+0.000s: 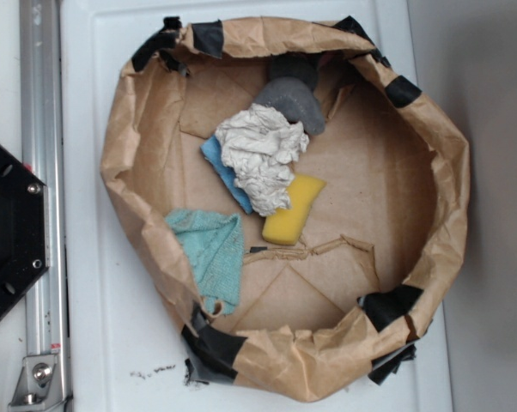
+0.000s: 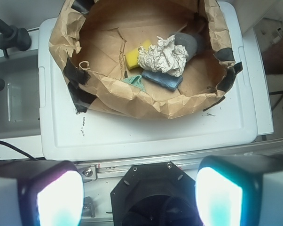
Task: Grab the white paper.
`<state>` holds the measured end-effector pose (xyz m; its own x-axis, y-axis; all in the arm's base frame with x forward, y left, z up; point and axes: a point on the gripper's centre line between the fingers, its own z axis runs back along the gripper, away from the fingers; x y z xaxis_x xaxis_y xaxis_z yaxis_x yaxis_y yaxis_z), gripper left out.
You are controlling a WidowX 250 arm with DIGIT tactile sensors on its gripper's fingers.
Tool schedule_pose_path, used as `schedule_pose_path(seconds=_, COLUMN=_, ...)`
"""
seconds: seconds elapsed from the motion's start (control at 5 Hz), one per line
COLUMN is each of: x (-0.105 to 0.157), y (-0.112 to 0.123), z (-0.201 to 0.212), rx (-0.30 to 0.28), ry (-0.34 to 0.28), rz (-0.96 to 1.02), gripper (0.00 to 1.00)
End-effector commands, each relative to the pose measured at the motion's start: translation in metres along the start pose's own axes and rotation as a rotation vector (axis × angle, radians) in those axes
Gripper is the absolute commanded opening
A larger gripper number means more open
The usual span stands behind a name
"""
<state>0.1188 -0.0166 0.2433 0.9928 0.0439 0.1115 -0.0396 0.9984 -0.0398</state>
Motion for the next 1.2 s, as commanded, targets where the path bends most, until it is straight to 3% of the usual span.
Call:
schedule_pose_path(seconds=0.0, x=0.0, y=0.0, z=0.0, rx=0.0, ry=0.0, rz=0.0, gripper=1.0)
schedule_pose_path(seconds=0.4, x=0.097, y=0.04, z=-0.042, rx=0.058, ry=-0.056, rz=-0.021, gripper=1.0)
schedule_pose_path(seconds=0.6, x=0.124, y=0.05, z=-0.095, rx=0.102, ry=-0.029, rz=0.065, gripper=1.0)
schedule_pose_path(seconds=0.8, x=0.129, y=0.053, z=-0.147, rx=0.175, ry=0.03, rz=-0.019, gripper=1.0)
schedule_pose_path(seconds=1.0, x=0.117, y=0.055, z=-0.197, rx=0.183, ry=0.155, rz=-0.162, gripper=1.0)
